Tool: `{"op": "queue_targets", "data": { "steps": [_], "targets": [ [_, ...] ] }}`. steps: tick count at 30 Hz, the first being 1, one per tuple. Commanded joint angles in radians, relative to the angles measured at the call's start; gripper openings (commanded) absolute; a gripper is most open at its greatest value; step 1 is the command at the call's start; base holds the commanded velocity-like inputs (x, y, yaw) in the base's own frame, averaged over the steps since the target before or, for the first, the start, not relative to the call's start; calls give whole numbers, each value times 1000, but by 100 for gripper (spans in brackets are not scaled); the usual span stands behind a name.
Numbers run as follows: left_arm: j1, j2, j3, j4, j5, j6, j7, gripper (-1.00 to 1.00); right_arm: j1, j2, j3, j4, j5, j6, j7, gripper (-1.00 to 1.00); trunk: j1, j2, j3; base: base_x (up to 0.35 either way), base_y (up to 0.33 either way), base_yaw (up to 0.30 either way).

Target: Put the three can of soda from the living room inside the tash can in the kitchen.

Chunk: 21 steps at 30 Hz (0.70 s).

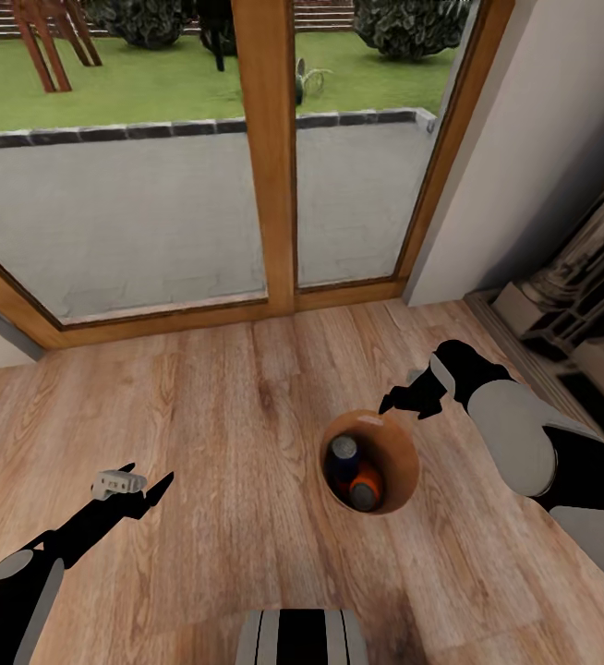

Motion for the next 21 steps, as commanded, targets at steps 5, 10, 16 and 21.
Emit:
{"op": "queue_targets", "data": {
  "steps": [5, 10, 16, 21],
  "targets": [
    [0, 0, 0, 0, 0, 2, 0, 100, 16, -2, 0, 0, 0, 0, -1, 100, -2, 1, 19, 0, 0, 0],
    [0, 0, 0, 0, 0, 2, 0, 100, 20, -3, 0, 0, 0, 0, -1, 100, -4, 2, 39, 0, 0, 0],
    [0, 0, 0, 0, 0, 3, 0, 100, 30, -2, 0, -1, 0, 0, -2, 100, -7, 4, 62, 0, 0, 0],
    [0, 0, 0, 0, 0, 4, 0, 100, 38, -2, 0, -2, 0, 0, -3, 100, -9, 5, 81, 0, 0, 0]
  ]
}}
